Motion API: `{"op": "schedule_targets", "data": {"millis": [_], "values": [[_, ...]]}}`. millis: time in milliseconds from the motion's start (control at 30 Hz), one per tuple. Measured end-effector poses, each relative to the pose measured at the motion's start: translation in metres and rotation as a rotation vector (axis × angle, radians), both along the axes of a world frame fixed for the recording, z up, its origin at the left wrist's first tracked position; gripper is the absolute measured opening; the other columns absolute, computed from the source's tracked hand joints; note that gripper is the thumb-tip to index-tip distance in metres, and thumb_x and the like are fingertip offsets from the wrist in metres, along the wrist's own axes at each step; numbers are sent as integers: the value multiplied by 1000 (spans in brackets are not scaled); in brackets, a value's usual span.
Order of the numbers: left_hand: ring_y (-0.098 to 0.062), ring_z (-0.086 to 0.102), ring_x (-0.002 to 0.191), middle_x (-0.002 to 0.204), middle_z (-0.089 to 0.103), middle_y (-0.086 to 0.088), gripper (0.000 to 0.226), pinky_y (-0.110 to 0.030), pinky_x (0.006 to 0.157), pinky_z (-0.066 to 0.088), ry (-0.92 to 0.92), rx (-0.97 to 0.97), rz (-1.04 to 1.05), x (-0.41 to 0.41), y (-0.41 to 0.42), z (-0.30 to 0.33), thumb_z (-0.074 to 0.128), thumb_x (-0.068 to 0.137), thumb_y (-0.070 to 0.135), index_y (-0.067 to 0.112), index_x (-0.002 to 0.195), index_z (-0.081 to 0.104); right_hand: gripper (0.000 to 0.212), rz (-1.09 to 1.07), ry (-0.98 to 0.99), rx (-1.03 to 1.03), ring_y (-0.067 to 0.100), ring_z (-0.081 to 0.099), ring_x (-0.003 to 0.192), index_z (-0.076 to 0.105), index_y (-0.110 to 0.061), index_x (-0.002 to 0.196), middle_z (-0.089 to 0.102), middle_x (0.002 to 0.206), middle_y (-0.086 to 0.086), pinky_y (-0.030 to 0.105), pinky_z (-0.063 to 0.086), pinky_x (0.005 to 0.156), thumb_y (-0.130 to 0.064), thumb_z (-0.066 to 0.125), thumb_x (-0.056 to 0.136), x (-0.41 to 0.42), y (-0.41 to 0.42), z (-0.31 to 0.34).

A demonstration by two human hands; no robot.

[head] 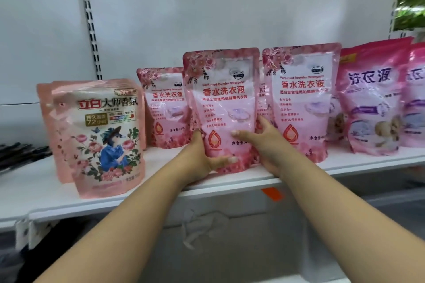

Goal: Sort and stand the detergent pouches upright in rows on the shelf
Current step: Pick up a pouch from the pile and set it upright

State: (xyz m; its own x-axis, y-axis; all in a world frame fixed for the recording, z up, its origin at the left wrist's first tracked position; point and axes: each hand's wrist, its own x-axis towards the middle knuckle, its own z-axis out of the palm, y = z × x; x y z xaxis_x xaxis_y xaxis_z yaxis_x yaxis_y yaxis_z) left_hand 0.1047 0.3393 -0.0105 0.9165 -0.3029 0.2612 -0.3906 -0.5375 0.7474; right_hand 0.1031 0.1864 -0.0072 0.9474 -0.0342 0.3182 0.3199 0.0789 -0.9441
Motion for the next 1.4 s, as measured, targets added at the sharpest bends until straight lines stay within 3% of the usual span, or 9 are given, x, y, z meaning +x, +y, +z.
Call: {"op": "schedule_targets", "data": {"millis": [167, 400, 500, 633, 767, 900, 1100, 1233, 1400], "values": [[-10, 49, 104, 128, 54, 4, 78, -24, 91, 34, -38, 31, 29, -4, 3, -2, 70, 73, 42, 16, 135, 31, 66, -196, -113, -304, 15, 53, 109, 35, -18, 136, 55, 119, -2, 26, 48, 90, -17, 70, 79, -21, -2, 5], [-7, 50, 89, 101, 53, 10, 71, -21, 84, 36, -55, -26, 52, -7, -1, -2, 75, 72, 32, 13, 127, 34, 48, -235, -161, -261, 12, 56, 102, 49, -17, 126, 56, 103, -8, 18, 44, 78, -17, 68, 81, -27, -1, 6], [-8, 47, 91, 99, 49, 10, 68, -21, 83, 34, -51, -45, 62, -4, -4, 0, 75, 73, 29, 13, 125, 33, 47, -272, -163, -230, 11, 54, 99, 49, -18, 126, 57, 108, -6, 23, 45, 81, -18, 67, 82, -21, 4, 5], [-14, 52, 99, 119, 57, 3, 67, -26, 92, 39, 39, -75, 37, 6, -4, 1, 74, 74, 25, 15, 128, 35, 69, -200, -27, -176, 22, 52, 116, 32, -21, 138, 51, 131, 1, 41, 41, 102, -20, 70, 80, -4, 10, -2], [-23, 54, 110, 119, 58, 0, 73, -43, 104, 39, 115, -72, 34, 21, -3, 9, 75, 71, 21, 16, 131, 35, 81, -190, 67, -154, 30, 48, 122, 23, -16, 141, 46, 136, 8, 48, 38, 105, -17, 72, 77, 16, 10, 4], [-25, 56, 109, 123, 58, -3, 75, -46, 100, 43, 147, -97, 56, 41, 1, 7, 76, 70, 16, 18, 133, 34, 91, -165, 137, -164, 34, 43, 126, 15, -23, 142, 42, 140, 12, 54, 35, 105, -19, 74, 74, 37, 19, 4], [-24, 52, 115, 128, 56, -1, 80, -46, 105, 37, 80, -53, 91, 57, -2, 7, 77, 69, 26, 20, 135, 32, 86, -179, 86, -205, 31, 40, 129, 15, -21, 142, 41, 141, 10, 51, 29, 109, -21, 71, 77, 52, 16, 4], [-22, 45, 123, 133, 50, 1, 77, -36, 107, 29, 32, 47, 109, 48, -1, 7, 70, 77, 31, 16, 139, 27, 86, -183, 93, -238, 30, 43, 127, 16, -15, 144, 43, 140, 10, 48, 33, 108, -25, 71, 78, 47, 11, -1], [-20, 48, 121, 133, 52, -1, 63, -33, 103, 32, 10, 119, 105, 17, 1, 11, 66, 80, 33, 15, 133, 38, 67, -225, 75, -402, 26, 51, 119, 31, -13, 137, 50, 134, 8, 40, 40, 103, -20, 68, 82, 27, 8, -2]]}}
